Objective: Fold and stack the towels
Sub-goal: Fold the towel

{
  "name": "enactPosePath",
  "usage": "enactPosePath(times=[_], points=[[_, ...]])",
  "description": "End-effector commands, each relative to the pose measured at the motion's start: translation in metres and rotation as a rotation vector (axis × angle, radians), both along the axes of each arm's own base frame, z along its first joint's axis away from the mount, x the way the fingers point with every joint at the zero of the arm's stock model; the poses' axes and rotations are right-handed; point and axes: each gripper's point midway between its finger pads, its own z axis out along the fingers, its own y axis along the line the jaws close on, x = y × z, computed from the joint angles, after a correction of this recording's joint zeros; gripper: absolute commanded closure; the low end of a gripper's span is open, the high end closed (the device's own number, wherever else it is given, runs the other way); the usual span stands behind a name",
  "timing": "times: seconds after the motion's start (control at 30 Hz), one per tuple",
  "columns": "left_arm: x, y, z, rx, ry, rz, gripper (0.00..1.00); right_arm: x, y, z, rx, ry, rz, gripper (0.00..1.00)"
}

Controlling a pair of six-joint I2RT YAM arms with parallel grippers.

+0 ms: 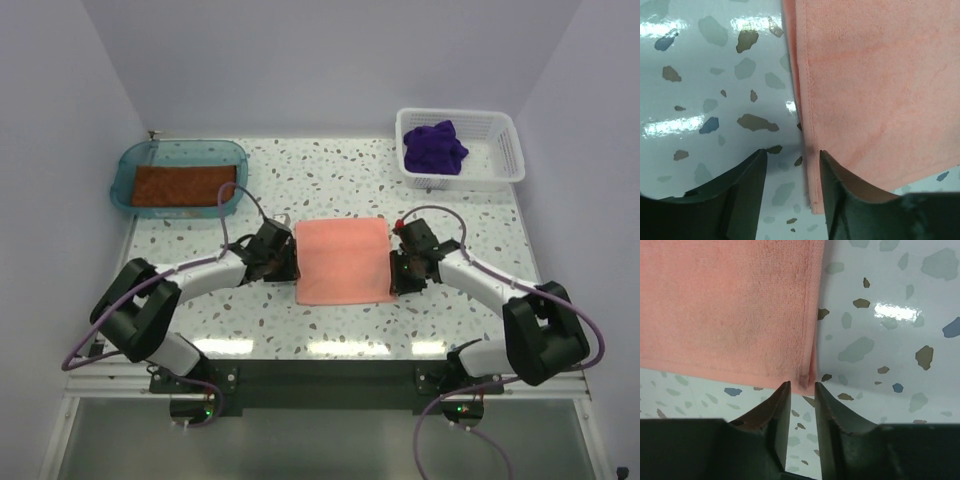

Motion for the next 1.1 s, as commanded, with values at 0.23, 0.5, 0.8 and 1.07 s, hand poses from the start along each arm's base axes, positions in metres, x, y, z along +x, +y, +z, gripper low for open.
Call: enactPosePath(times=[0.23,0.5,0.8,1.07], points=[[0.077,-0.017,0.1,-0.047,-0.265,-0.029,0.43,0.103,0.024,0.097,0.11,-0.304,0.046,0.71],[0.151,-0.038,0.073,-0.001,-0.274,-0.124,0.59,0.188,0.044,0.084,0.128,-0.388,0.044,0.85],[0.168,-0.022,0.017,0.09,-0.223,-0.115,0.62,0.215,0.036,0.016,0.101,-0.322,-0.01,0.88],[0.171,0.0,0.062,0.152,-0.322,-0.105,0.47,0.209,0.025,0.051,0.021,-0.356,0.11,0.8]])
